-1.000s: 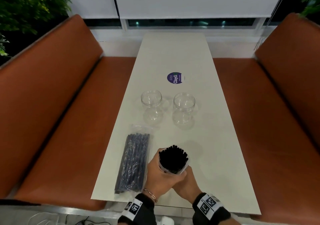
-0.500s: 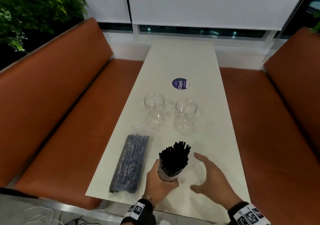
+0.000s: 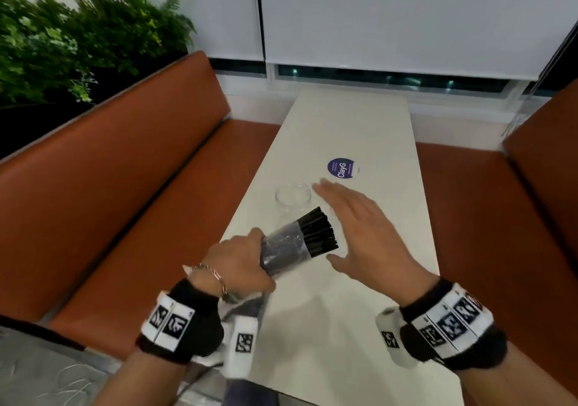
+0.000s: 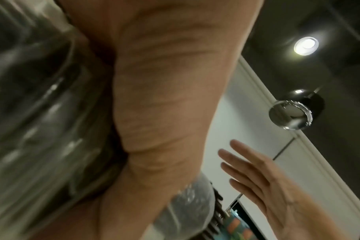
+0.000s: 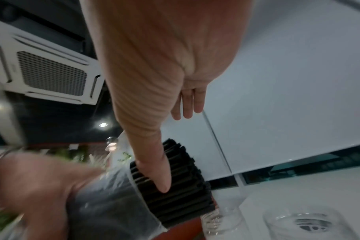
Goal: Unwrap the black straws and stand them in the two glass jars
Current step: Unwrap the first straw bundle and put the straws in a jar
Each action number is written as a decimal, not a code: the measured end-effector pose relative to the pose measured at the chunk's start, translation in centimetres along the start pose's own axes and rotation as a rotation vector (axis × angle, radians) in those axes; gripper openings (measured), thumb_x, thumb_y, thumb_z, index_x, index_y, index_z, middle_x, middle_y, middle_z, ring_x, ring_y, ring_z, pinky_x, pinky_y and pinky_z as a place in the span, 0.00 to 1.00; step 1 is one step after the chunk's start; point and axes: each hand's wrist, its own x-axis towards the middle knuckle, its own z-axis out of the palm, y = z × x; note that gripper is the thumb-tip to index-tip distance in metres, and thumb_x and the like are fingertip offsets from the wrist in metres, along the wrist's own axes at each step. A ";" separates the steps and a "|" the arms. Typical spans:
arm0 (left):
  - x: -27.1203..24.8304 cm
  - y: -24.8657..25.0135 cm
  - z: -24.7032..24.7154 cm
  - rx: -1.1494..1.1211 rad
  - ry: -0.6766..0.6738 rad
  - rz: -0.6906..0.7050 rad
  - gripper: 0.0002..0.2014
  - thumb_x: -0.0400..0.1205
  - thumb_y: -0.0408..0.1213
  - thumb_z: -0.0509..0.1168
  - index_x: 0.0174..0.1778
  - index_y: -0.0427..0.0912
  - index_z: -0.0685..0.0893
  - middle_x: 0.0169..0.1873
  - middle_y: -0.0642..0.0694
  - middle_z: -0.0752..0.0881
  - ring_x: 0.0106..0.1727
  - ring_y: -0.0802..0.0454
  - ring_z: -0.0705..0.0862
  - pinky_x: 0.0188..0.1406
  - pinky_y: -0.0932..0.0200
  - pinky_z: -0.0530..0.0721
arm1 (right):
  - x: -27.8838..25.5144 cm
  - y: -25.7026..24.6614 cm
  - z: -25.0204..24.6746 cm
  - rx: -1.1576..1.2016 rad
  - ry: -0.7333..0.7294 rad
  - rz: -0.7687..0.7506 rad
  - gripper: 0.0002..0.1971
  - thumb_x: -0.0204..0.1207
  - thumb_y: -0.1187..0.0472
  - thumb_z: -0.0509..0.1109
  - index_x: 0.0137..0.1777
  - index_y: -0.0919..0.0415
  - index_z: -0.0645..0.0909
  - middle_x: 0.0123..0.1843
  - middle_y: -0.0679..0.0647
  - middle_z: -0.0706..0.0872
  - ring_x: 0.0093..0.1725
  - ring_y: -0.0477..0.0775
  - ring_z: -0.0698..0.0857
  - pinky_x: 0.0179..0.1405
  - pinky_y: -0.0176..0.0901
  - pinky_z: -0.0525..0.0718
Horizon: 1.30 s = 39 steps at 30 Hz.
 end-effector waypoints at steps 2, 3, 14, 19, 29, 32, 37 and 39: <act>0.7 -0.5 -2.6 0.096 -0.047 0.001 0.34 0.62 0.56 0.81 0.62 0.53 0.76 0.48 0.52 0.89 0.46 0.50 0.91 0.47 0.47 0.96 | 2.5 -0.5 1.7 -0.045 -0.082 -0.062 0.65 0.61 0.55 0.90 0.92 0.48 0.50 0.94 0.50 0.58 0.92 0.54 0.59 0.92 0.51 0.60; 1.2 -0.8 -3.6 0.114 -0.073 0.011 0.35 0.61 0.55 0.82 0.62 0.53 0.77 0.49 0.52 0.89 0.48 0.49 0.92 0.48 0.46 0.97 | 3.6 -0.7 2.7 -0.072 -0.110 -0.089 0.66 0.60 0.55 0.91 0.92 0.49 0.50 0.94 0.51 0.58 0.92 0.56 0.59 0.92 0.53 0.58; 9.4 -7.1 -14.9 -0.425 -0.381 0.164 0.48 0.69 0.31 0.89 0.81 0.62 0.75 0.71 0.49 0.89 0.63 0.45 0.95 0.63 0.41 0.95 | 15.7 3.9 9.7 0.069 -0.102 0.056 0.31 0.61 0.51 0.85 0.65 0.52 0.81 0.57 0.49 0.88 0.54 0.54 0.86 0.50 0.43 0.82; 12.7 -10.8 -16.8 -0.943 -0.252 0.337 0.53 0.63 0.32 0.87 0.85 0.60 0.75 0.80 0.42 0.83 0.77 0.35 0.87 0.75 0.31 0.86 | 18.5 6.5 12.1 0.326 -0.041 0.323 0.27 0.59 0.53 0.84 0.59 0.50 0.80 0.51 0.45 0.88 0.50 0.51 0.86 0.46 0.46 0.88; 17.4 -4.8 -9.3 -1.067 0.616 0.211 0.28 0.75 0.58 0.81 0.72 0.57 0.86 0.64 0.56 0.93 0.67 0.57 0.91 0.65 0.53 0.92 | 18.9 6.3 17.7 0.528 0.033 0.552 0.23 0.63 0.48 0.85 0.54 0.48 0.80 0.47 0.45 0.90 0.44 0.50 0.89 0.45 0.42 0.89; 17.7 -2.5 -9.0 -0.830 0.686 0.200 0.26 0.82 0.64 0.68 0.71 0.53 0.87 0.57 0.57 0.93 0.59 0.65 0.90 0.55 0.72 0.89 | 18.4 6.0 18.6 0.546 0.019 0.594 0.23 0.62 0.43 0.85 0.51 0.49 0.80 0.46 0.46 0.89 0.45 0.50 0.89 0.46 0.46 0.91; 18.9 -0.8 -8.5 -0.579 0.714 0.210 0.24 0.92 0.56 0.58 0.65 0.42 0.91 0.54 0.49 0.90 0.51 0.56 0.85 0.39 0.82 0.79 | 17.1 6.2 19.9 0.721 0.111 0.682 0.31 0.55 0.42 0.92 0.54 0.37 0.78 0.50 0.40 0.89 0.49 0.38 0.89 0.44 0.33 0.83; 19.4 -0.9 -8.9 -0.379 0.722 0.246 0.25 0.91 0.57 0.62 0.69 0.42 0.92 0.69 0.48 0.88 0.64 0.54 0.84 0.51 0.74 0.83 | 16.7 6.5 20.0 0.783 0.122 0.717 0.37 0.52 0.44 0.94 0.60 0.41 0.79 0.54 0.40 0.91 0.50 0.38 0.90 0.46 0.32 0.85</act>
